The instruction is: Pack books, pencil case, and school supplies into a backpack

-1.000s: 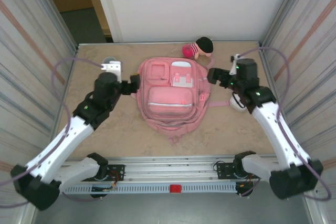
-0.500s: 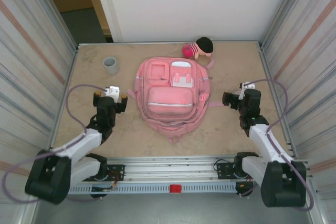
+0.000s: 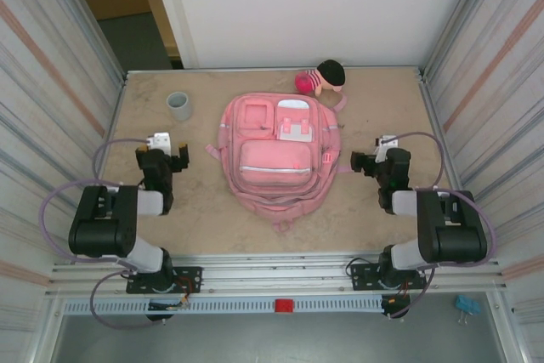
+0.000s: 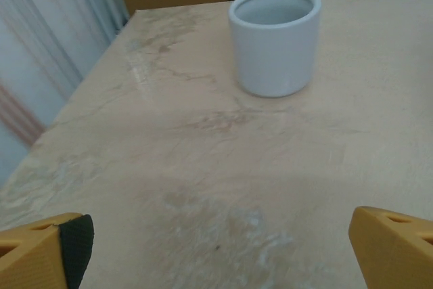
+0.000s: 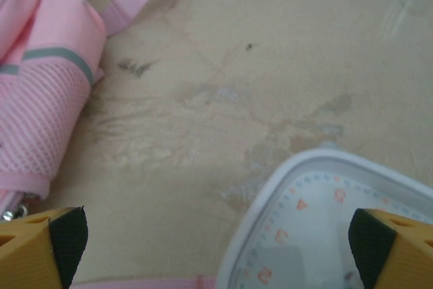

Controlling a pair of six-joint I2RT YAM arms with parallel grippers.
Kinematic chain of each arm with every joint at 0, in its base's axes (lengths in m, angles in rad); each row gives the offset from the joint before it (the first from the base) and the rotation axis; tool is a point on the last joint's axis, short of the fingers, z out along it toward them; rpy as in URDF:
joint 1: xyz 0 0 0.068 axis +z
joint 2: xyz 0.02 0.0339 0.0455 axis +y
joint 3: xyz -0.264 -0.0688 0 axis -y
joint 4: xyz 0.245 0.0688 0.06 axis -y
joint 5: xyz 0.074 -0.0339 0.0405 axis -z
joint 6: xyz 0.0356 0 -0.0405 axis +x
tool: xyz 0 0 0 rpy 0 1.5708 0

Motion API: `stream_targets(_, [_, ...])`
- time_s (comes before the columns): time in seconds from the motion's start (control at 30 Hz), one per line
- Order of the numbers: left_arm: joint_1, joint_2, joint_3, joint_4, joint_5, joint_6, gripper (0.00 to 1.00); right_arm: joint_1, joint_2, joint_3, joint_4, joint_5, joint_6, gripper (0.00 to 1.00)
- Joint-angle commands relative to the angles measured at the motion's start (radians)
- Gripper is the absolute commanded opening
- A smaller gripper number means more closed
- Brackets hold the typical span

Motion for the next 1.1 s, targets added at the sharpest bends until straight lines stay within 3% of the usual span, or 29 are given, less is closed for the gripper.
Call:
stream_targets(0.0, [-0.021, 0.011, 0.011, -0.010, 0.072, -0.055, 0.99, -0.011, 0.024, 0.032, 0.076, -0.033, -0.016, 1.00])
stream_targets(0.1, [-0.037, 0.003, 0.016, -0.040, 0.031, -0.058, 0.99, -0.043, 0.120, -0.021, 0.283, -0.068, 0.017, 1.00])
stream_targets(0.27, [-0.043, -0.002, 0.022, -0.057, 0.040, -0.048, 0.99, -0.060, 0.108, 0.077, 0.066, -0.055, 0.043, 1.00])
stream_targets(1.07, [-0.042, -0.002, 0.023, -0.061, 0.042, -0.048, 0.99, -0.051, 0.108, 0.070, 0.085, -0.030, 0.041, 1.00])
